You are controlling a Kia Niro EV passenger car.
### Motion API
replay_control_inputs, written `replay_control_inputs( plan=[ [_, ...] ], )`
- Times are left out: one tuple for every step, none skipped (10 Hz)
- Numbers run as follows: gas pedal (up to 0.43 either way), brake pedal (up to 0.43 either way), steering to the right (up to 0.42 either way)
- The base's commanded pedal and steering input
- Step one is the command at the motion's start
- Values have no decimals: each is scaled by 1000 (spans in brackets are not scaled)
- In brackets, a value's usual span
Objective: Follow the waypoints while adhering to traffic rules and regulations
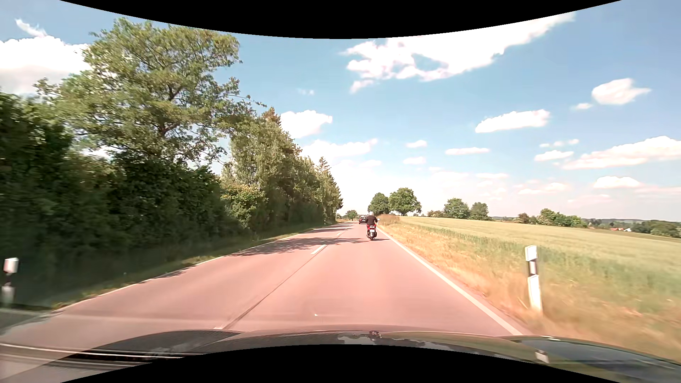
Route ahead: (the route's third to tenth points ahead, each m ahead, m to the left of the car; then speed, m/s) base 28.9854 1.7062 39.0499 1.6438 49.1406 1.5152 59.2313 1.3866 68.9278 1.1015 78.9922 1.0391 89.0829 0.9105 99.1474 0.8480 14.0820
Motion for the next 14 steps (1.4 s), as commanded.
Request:
replay_control_inputs(
  plan=[
    [248, 12, 1],
    [248, 12, 1],
    [248, 12, 1],
    [248, 12, 1],
    [248, 12, 1],
    [248, 12, 1],
    [248, 12, 1],
    [248, 12, 1],
    [248, 12, 1],
    [248, 12, 5],
    [260, 12, 6],
    [260, 12, 6],
    [260, 12, 6],
    [260, 12, 6]
  ],
)
